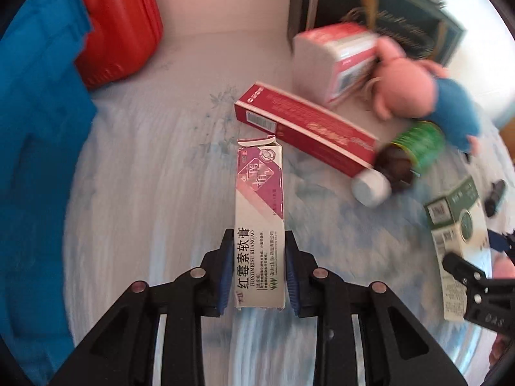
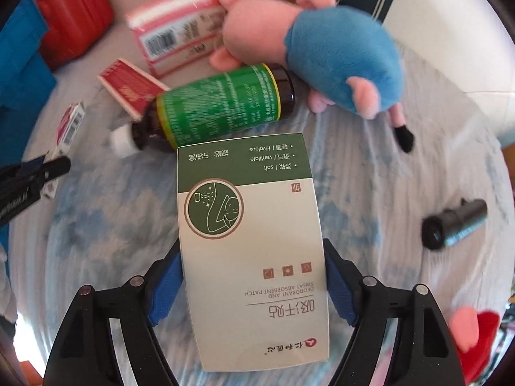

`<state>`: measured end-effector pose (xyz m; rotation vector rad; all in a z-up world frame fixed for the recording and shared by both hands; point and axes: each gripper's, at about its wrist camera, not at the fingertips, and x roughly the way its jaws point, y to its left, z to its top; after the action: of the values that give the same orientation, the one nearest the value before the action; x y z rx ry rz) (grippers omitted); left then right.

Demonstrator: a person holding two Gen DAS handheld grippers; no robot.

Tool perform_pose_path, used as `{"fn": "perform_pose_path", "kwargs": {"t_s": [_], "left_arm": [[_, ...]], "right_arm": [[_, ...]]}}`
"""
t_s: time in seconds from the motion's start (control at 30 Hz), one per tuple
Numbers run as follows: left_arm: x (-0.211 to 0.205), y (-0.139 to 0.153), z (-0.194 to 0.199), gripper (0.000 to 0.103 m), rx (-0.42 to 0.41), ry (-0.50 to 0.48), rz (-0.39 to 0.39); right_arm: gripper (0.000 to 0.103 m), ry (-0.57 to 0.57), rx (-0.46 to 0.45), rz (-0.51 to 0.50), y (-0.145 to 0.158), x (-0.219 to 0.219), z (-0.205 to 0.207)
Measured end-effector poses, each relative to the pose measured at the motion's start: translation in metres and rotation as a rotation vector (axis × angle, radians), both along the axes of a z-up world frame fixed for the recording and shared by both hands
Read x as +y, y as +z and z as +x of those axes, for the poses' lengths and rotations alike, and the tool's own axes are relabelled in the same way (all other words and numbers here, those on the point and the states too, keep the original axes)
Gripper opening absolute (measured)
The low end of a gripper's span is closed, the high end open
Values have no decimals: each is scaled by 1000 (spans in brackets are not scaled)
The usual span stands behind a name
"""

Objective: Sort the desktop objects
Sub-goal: 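Grasp the pink ointment box with left tool while right grasps white-green patch box, then carry both boxes over the blue crate and open both tools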

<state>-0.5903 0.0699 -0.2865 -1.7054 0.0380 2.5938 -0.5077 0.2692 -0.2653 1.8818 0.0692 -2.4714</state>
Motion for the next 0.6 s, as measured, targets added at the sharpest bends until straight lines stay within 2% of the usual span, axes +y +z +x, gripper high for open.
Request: {"fn": "perform_pose_path", "kwargs": {"t_s": [0.17,0.33,0.47,0.6], "left_arm": [[9,56,61,28,128,-33,3],[5,137,136,28,299,-53,13],[-6,186,182,28,412,-25,-21],[-22,219,218,28,500,10,-56]], "right_arm": [[79,8,158,18,62,-23,53],[79,25,322,16,139,-31,105],[79,42,436,21,192,-47,131],[78,101,536,2,234,-70,152]]}}
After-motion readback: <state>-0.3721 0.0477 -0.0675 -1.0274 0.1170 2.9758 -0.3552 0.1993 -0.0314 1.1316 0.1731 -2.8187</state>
